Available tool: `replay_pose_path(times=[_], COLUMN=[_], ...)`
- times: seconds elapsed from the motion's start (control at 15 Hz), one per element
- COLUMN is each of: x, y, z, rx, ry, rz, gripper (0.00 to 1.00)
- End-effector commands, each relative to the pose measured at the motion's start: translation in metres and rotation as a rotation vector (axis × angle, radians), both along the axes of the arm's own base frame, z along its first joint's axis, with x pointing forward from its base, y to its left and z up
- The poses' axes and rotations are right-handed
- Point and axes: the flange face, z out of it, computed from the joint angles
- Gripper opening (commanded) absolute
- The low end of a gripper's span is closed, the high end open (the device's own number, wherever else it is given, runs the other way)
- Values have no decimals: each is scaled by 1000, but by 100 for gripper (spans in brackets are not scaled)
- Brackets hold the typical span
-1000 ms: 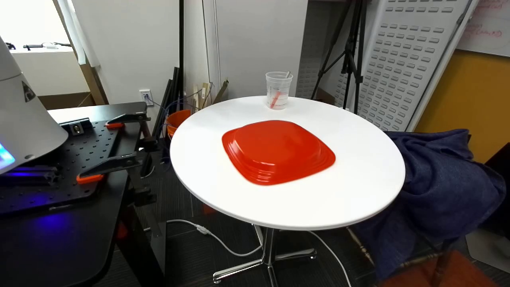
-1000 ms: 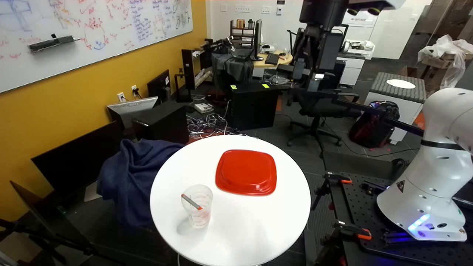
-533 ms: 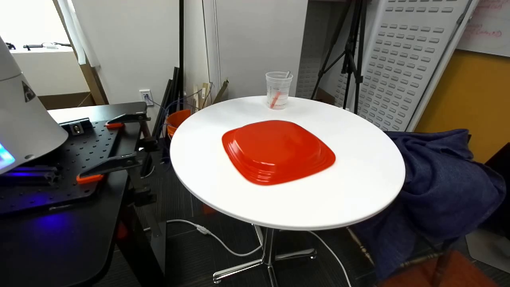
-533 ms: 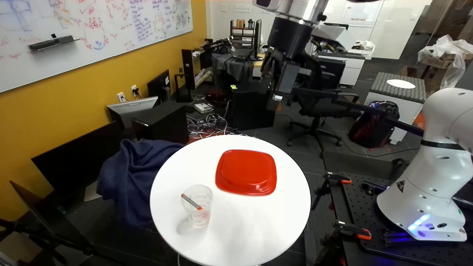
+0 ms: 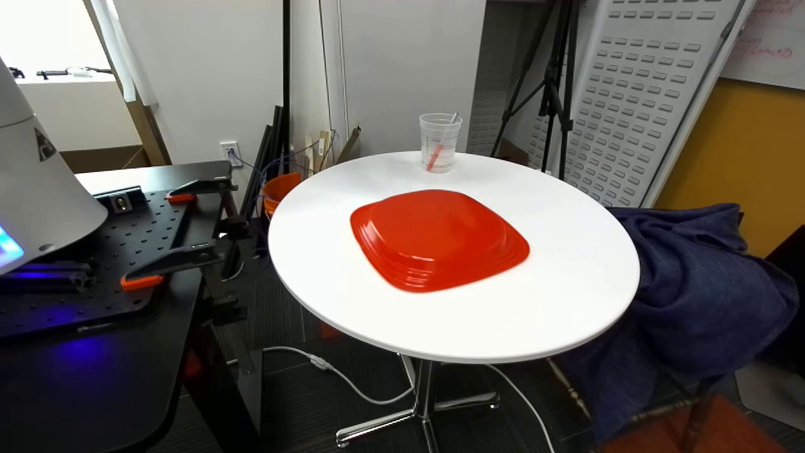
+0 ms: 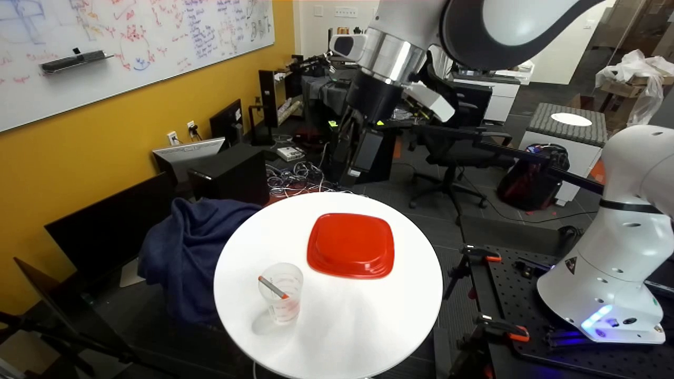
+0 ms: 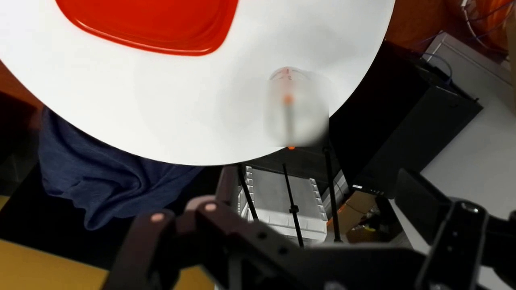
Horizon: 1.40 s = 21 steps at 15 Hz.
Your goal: Remove the pen from the cup and put it on the table
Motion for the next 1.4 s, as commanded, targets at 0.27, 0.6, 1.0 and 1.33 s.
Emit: replay_pose_path(times=[0.27,0.6,1.0,1.33], x=[34,54,83,103], y=[13,25,46,51], z=[-51,-76,-100,-121], rx=[8,1,-5,-28], ry=[-11,28,67,94], rz=[-6,16,37,4], gripper=[100,100,100,100])
